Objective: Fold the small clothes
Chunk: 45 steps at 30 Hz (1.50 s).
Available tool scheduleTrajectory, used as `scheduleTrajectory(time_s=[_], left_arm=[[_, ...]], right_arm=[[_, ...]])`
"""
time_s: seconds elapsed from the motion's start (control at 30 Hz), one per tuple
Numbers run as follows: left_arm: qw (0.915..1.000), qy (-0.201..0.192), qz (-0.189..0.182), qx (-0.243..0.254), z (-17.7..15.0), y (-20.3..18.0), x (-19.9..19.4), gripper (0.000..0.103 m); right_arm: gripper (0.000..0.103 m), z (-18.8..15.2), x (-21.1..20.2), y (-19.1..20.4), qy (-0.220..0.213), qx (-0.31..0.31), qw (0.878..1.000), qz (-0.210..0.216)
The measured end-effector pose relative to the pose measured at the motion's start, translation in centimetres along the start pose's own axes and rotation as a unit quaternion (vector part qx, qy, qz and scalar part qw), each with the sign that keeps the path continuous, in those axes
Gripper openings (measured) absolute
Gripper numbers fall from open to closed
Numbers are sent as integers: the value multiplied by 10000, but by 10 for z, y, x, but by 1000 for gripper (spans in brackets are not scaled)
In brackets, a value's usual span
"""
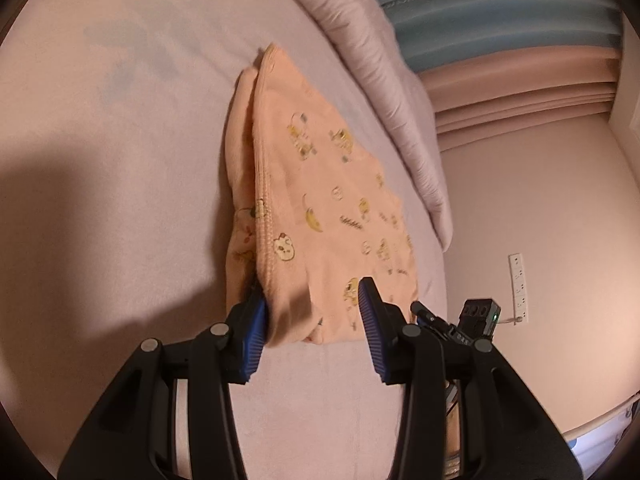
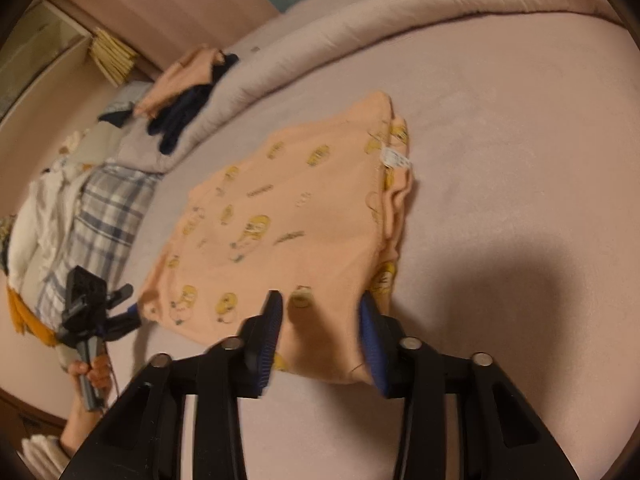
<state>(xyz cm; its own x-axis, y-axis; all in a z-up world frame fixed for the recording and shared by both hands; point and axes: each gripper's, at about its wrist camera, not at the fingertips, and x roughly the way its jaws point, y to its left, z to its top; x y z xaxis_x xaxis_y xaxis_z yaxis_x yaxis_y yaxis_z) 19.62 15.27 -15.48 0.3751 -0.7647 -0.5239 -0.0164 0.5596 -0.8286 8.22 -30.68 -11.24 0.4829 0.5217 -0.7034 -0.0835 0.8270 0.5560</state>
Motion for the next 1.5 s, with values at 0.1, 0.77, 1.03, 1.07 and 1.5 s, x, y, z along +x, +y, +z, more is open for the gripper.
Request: scheduleTrajectory(time_s=[0.1, 0.77, 1.03, 1.07, 1.5], left_arm=[[10000, 16, 82, -4, -1, 1, 5, 8], [9982, -312, 485, 163, -32, 26, -37, 4], [9919, -437, 664, 994, -21, -25, -21, 21], [9916, -412, 654, 1038, -18, -28, -14, 24], [9889, 101, 940, 1147, -11, -20, 49, 22]], right_arm=[[10, -1, 3, -2, 64, -56, 9998, -168], [16, -18, -28, -19, -132, 425, 9982, -393], [29, -8, -48, 9, -718, -318, 9935, -823], [29, -5, -44, 11, -707, -379, 9933, -828], [27, 21, 25, 27, -262, -813, 9876, -1317]])
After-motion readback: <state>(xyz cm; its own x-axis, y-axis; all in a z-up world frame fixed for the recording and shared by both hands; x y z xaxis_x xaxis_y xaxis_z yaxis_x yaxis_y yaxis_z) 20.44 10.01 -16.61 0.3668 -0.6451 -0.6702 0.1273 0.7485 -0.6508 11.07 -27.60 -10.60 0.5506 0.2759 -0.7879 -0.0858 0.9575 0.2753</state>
